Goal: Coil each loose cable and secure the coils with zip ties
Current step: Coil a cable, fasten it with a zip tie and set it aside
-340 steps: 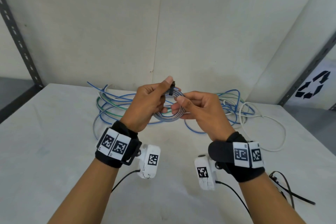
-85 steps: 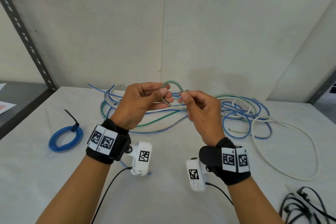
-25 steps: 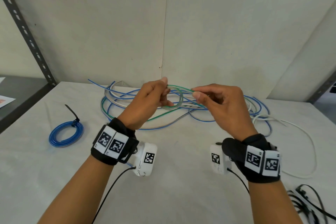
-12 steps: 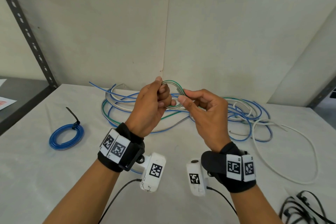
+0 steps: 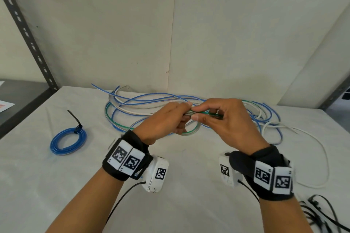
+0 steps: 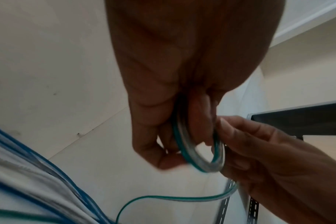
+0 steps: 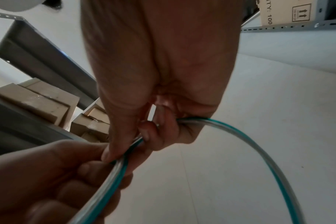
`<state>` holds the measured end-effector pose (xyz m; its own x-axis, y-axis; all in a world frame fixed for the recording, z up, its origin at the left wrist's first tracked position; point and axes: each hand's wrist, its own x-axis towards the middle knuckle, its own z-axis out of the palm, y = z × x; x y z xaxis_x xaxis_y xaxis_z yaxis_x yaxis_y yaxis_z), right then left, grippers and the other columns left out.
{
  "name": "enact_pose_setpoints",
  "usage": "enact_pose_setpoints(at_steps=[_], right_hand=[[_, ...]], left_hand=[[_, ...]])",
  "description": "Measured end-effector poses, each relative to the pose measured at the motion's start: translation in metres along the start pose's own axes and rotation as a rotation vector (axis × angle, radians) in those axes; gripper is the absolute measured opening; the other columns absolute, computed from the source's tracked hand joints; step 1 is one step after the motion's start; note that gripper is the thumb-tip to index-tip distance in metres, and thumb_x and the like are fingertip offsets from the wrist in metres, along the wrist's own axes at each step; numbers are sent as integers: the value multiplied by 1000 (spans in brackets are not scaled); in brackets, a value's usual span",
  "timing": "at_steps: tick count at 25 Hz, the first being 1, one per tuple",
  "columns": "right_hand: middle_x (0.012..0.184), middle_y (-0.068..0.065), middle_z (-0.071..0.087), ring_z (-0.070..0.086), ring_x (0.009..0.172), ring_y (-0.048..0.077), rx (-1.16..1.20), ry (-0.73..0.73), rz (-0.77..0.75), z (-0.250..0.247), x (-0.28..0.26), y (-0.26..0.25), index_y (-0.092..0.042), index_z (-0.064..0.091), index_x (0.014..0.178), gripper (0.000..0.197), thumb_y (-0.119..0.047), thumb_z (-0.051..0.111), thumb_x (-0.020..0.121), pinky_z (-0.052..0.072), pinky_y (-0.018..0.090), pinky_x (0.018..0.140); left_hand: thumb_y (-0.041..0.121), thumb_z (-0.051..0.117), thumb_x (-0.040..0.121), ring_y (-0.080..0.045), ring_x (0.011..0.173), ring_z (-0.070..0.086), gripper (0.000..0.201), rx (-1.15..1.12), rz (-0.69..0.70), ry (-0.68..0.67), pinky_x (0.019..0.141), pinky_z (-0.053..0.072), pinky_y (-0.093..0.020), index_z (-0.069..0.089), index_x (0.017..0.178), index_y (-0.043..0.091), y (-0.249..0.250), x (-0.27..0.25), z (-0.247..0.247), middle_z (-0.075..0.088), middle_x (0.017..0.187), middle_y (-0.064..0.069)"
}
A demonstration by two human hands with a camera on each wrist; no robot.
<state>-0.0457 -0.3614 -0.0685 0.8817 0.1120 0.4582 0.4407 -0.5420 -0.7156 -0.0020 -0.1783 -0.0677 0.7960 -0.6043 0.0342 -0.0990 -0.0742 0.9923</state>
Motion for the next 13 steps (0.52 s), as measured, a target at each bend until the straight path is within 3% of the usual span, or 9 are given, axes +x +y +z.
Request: enact_pose_setpoints(at_steps=[4, 8, 13], right_hand=[[81, -11, 75, 62, 65, 10, 74, 114, -21, 1, 4, 2, -25, 79, 97, 11, -21, 76, 87, 49, 27, 61], [71, -3, 71, 64, 60, 3, 152, 189, 16, 4, 6, -4, -20, 76, 96, 7, -16, 72, 91, 47, 23, 56], [64, -2, 63, 53, 56, 9, 234, 238, 6, 35, 6, -12, -17, 75, 99, 8, -16, 68, 95, 43, 29, 55]], left_hand=[[25, 32, 111, -11, 50, 17, 41, -185, 60, 117, 69, 31, -39, 27, 70, 22, -1, 4, -3, 20, 56, 12], [27, 31, 110, -10, 43, 16, 45, -496, 70, 204, 60, 42, -25, 27, 65, 22, 3, 8, -18, 16, 52, 9], [25, 31, 108, -8, 39, 19, 50, -808, 129, 284, 52, 41, -24, 31, 58, 21, 9, 8, -26, 16, 48, 8]])
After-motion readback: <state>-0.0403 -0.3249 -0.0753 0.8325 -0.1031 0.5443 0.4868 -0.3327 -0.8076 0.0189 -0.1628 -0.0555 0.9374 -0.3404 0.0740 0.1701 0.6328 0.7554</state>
